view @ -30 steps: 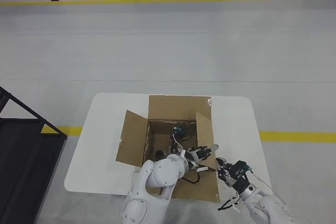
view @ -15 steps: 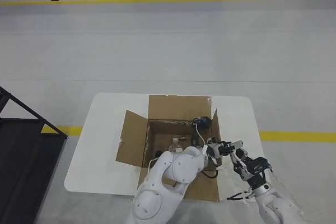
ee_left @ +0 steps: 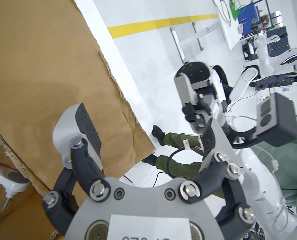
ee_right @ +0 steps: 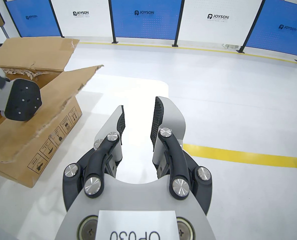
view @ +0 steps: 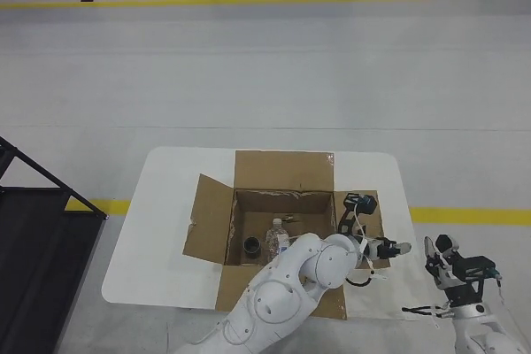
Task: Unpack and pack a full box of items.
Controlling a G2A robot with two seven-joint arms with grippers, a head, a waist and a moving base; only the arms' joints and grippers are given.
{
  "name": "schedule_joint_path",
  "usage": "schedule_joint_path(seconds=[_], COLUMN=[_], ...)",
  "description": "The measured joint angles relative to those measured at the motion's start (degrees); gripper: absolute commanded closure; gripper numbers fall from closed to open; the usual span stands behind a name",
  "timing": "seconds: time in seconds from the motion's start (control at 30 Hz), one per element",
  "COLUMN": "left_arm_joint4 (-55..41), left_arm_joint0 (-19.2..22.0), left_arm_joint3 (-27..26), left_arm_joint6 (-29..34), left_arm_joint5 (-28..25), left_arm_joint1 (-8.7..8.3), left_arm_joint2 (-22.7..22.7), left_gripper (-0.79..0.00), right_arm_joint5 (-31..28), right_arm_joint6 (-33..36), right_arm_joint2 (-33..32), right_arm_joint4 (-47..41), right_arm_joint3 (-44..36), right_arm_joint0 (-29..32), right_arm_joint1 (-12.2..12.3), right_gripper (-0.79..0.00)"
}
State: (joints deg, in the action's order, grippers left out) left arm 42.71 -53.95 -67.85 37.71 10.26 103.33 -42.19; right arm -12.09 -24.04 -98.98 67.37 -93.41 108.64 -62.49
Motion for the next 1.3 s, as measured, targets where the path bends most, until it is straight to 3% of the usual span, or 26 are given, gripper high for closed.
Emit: schedule_joint_path(seconds=[0.13,0.27,0.33,0.47,0.6,0.8,0.93,1.3], left_arm_joint4=[1.7,4.0,6.6,15.3,29.8,50.0,61.2,67.7], left_arm_joint0=[0.7,1.2,0.8,-1.7,-6.9,-14.6,-18.3,-23.5], left_arm_joint3=[0.7,-2.4,-5.7,-13.9,-24.7,-39.5,-44.2,-51.2], left_arm_joint6=[0.6,1.5,2.2,4.5,10.2,21.1,25.3,28.2], left_arm_joint5=[0.4,1.8,3.5,8.0,10.7,7.0,2.0,0.0], left_arm_joint1=[0.17,-0.24,-0.92,-3.12,-6.17,-9.49,-10.73,-11.72], left_arm_joint2=[1.1,0.3,-1.3,-6.1,-12.8,-22.8,-26.4,-34.7], left_gripper=[-0.785,-0.785,-0.785,-0.785,-0.785,-0.785,-0.785,-0.785], right_arm_joint5=[-0.1,-0.1,-0.4,-1.3,-2.8,-4.7,-4.8,-2.1], right_arm_joint6=[0.4,0.1,0.0,0.2,1.6,12.6,18.2,22.4], right_arm_joint2=[-1.2,-2.4,-3.2,-4.6,-5.4,-3.0,1.6,16.5], right_arm_joint4=[1.6,3.4,3.8,5.2,7.2,9.7,12.9,20.4], right_arm_joint3=[-1.3,-3.7,-5.5,-9.9,-15.3,-21.1,-22.9,-21.2], right_arm_joint0=[1.2,1.9,2.2,2.7,2.7,1.6,-0.5,-7.4], right_arm_joint1=[0.0,0.0,0.0,0.1,0.2,0.2,0.1,-1.0], right_gripper=[-0.222,-0.163,0.000,0.000,0.000,0.000,0.000,0.000])
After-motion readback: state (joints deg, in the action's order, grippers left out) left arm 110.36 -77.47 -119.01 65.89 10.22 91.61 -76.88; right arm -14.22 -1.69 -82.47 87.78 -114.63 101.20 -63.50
